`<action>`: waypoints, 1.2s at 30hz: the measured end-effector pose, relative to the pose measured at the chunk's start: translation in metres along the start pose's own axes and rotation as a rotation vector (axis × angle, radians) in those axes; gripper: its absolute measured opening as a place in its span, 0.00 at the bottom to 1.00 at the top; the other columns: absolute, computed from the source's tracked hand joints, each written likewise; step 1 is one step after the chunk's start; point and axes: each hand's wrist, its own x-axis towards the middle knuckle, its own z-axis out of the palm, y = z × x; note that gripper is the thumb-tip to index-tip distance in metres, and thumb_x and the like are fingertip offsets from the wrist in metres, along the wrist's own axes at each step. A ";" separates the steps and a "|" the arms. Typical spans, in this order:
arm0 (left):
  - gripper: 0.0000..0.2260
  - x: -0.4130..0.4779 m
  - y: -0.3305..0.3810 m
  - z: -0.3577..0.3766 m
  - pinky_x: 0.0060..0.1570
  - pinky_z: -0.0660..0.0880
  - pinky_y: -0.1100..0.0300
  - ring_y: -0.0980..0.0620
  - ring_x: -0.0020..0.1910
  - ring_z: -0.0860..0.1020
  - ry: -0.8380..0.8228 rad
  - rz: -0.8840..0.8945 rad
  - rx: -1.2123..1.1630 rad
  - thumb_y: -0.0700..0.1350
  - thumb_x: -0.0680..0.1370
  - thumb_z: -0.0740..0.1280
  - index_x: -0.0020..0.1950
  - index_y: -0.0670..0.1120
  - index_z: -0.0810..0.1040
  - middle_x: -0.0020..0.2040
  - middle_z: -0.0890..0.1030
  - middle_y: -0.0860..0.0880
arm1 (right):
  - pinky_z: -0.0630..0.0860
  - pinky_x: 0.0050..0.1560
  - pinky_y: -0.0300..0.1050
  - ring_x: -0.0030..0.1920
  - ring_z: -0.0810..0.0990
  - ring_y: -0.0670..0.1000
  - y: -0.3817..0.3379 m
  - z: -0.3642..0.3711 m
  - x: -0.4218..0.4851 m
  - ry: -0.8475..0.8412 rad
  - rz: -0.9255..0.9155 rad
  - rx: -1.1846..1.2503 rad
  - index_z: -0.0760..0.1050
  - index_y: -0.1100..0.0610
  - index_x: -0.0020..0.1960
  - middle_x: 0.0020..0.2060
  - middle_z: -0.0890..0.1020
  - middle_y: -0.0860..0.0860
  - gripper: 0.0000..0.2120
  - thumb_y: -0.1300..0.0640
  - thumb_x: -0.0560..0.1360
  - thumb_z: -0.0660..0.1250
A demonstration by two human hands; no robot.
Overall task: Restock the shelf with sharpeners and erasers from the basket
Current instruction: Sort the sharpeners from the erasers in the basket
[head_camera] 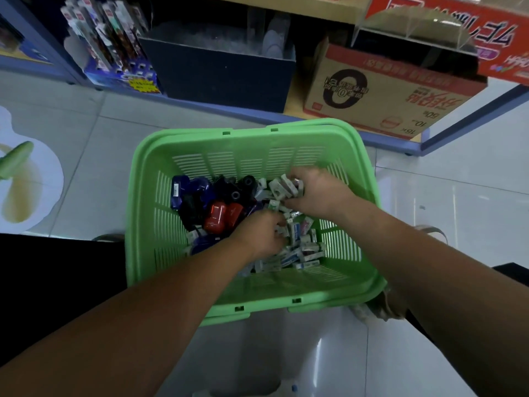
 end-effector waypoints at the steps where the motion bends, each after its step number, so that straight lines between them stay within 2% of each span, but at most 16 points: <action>1: 0.26 0.004 0.004 0.004 0.61 0.78 0.51 0.45 0.61 0.78 -0.039 0.006 0.064 0.50 0.74 0.76 0.71 0.45 0.77 0.67 0.77 0.45 | 0.79 0.64 0.52 0.63 0.80 0.57 0.002 -0.002 -0.006 -0.026 -0.011 0.004 0.72 0.54 0.75 0.68 0.79 0.55 0.31 0.49 0.76 0.77; 4: 0.42 0.014 0.015 0.016 0.69 0.73 0.45 0.41 0.73 0.65 -0.111 -0.042 0.258 0.62 0.69 0.77 0.79 0.53 0.65 0.74 0.67 0.46 | 0.79 0.64 0.53 0.61 0.82 0.55 0.004 -0.005 -0.027 -0.089 -0.037 0.040 0.75 0.54 0.72 0.64 0.82 0.54 0.26 0.50 0.77 0.76; 6: 0.43 0.015 0.025 0.023 0.73 0.67 0.41 0.39 0.77 0.57 -0.136 -0.072 0.449 0.68 0.71 0.71 0.81 0.55 0.60 0.78 0.61 0.48 | 0.80 0.62 0.51 0.60 0.82 0.54 0.009 0.000 -0.037 -0.114 -0.046 -0.050 0.75 0.53 0.71 0.63 0.83 0.53 0.23 0.51 0.77 0.74; 8: 0.38 0.013 0.030 0.029 0.77 0.57 0.38 0.40 0.79 0.54 -0.138 0.012 0.636 0.71 0.76 0.62 0.81 0.55 0.59 0.79 0.61 0.48 | 0.79 0.62 0.50 0.61 0.81 0.55 0.016 0.012 -0.042 -0.206 0.007 -0.052 0.73 0.53 0.73 0.64 0.82 0.53 0.27 0.55 0.75 0.76; 10: 0.37 0.011 0.025 0.031 0.76 0.60 0.39 0.41 0.78 0.58 -0.111 0.012 0.559 0.69 0.74 0.65 0.79 0.55 0.64 0.76 0.66 0.49 | 0.77 0.63 0.45 0.61 0.80 0.54 0.021 0.031 -0.043 -0.350 0.083 0.029 0.72 0.56 0.72 0.62 0.80 0.53 0.29 0.58 0.74 0.78; 13: 0.35 0.002 0.009 0.024 0.66 0.75 0.44 0.42 0.75 0.64 -0.062 -0.037 0.348 0.60 0.69 0.77 0.72 0.51 0.71 0.73 0.67 0.51 | 0.75 0.65 0.45 0.66 0.79 0.57 0.025 0.062 -0.032 -0.472 0.142 -0.023 0.69 0.60 0.74 0.65 0.79 0.56 0.28 0.62 0.77 0.74; 16: 0.32 -0.012 0.002 0.015 0.52 0.79 0.49 0.46 0.66 0.73 -0.099 -0.015 0.423 0.61 0.70 0.77 0.69 0.51 0.73 0.66 0.71 0.52 | 0.76 0.68 0.50 0.67 0.78 0.59 0.029 0.078 -0.016 -0.486 0.181 -0.048 0.69 0.59 0.73 0.67 0.79 0.58 0.34 0.63 0.71 0.79; 17: 0.31 -0.014 0.000 0.012 0.50 0.79 0.50 0.47 0.64 0.75 -0.122 -0.019 0.453 0.63 0.70 0.75 0.69 0.52 0.73 0.64 0.72 0.51 | 0.76 0.68 0.52 0.66 0.79 0.59 0.029 0.081 -0.011 -0.481 0.181 -0.048 0.71 0.59 0.71 0.66 0.80 0.57 0.35 0.63 0.68 0.82; 19: 0.31 -0.019 -0.001 0.005 0.52 0.80 0.50 0.47 0.61 0.77 -0.153 -0.038 0.527 0.66 0.72 0.72 0.69 0.52 0.74 0.63 0.75 0.50 | 0.79 0.66 0.55 0.63 0.81 0.60 0.027 0.083 -0.006 -0.472 0.193 -0.075 0.74 0.59 0.69 0.65 0.81 0.58 0.37 0.59 0.63 0.86; 21: 0.31 -0.023 -0.004 0.002 0.55 0.79 0.50 0.45 0.61 0.77 -0.194 -0.093 0.575 0.70 0.73 0.68 0.69 0.51 0.74 0.64 0.77 0.47 | 0.78 0.68 0.57 0.64 0.79 0.61 0.024 0.087 0.001 -0.456 0.204 -0.114 0.72 0.59 0.69 0.64 0.79 0.57 0.40 0.55 0.63 0.86; 24: 0.39 -0.027 -0.010 0.008 0.63 0.75 0.48 0.42 0.71 0.71 -0.252 -0.154 0.533 0.73 0.74 0.63 0.78 0.51 0.64 0.75 0.69 0.45 | 0.75 0.71 0.56 0.67 0.76 0.61 0.027 0.092 0.010 -0.375 0.228 -0.048 0.69 0.57 0.72 0.68 0.76 0.57 0.47 0.44 0.61 0.86; 26: 0.43 -0.025 -0.011 0.005 0.66 0.73 0.48 0.42 0.74 0.68 -0.257 -0.153 0.500 0.73 0.73 0.65 0.80 0.50 0.61 0.76 0.67 0.44 | 0.73 0.73 0.57 0.69 0.74 0.62 0.030 0.093 0.011 -0.332 0.246 0.001 0.66 0.57 0.74 0.70 0.74 0.58 0.53 0.39 0.59 0.86; 29: 0.49 -0.018 -0.013 0.001 0.69 0.72 0.48 0.41 0.74 0.67 -0.242 -0.158 0.434 0.74 0.69 0.70 0.80 0.49 0.60 0.76 0.67 0.43 | 0.70 0.75 0.58 0.71 0.73 0.62 0.028 0.091 0.009 -0.334 0.282 0.098 0.62 0.58 0.77 0.70 0.73 0.57 0.58 0.40 0.57 0.87; 33: 0.48 -0.015 -0.017 0.004 0.70 0.71 0.48 0.42 0.74 0.67 -0.218 -0.149 0.289 0.69 0.67 0.76 0.80 0.49 0.61 0.76 0.68 0.45 | 0.77 0.68 0.56 0.64 0.81 0.56 0.043 0.100 0.022 -0.371 0.254 0.276 0.71 0.50 0.68 0.61 0.83 0.48 0.60 0.36 0.40 0.87; 34: 0.48 -0.016 -0.018 0.005 0.71 0.70 0.48 0.42 0.74 0.68 -0.239 -0.147 0.203 0.66 0.68 0.77 0.80 0.51 0.60 0.77 0.66 0.46 | 0.78 0.68 0.56 0.64 0.81 0.56 0.047 0.102 0.024 -0.388 0.227 0.260 0.71 0.49 0.67 0.61 0.82 0.48 0.59 0.36 0.40 0.87; 36: 0.44 -0.016 -0.020 0.006 0.69 0.71 0.50 0.43 0.73 0.70 -0.265 -0.144 0.085 0.59 0.69 0.80 0.79 0.55 0.60 0.76 0.67 0.49 | 0.76 0.69 0.57 0.66 0.78 0.58 0.038 0.097 0.018 -0.430 0.165 0.155 0.67 0.50 0.69 0.65 0.80 0.51 0.55 0.43 0.48 0.88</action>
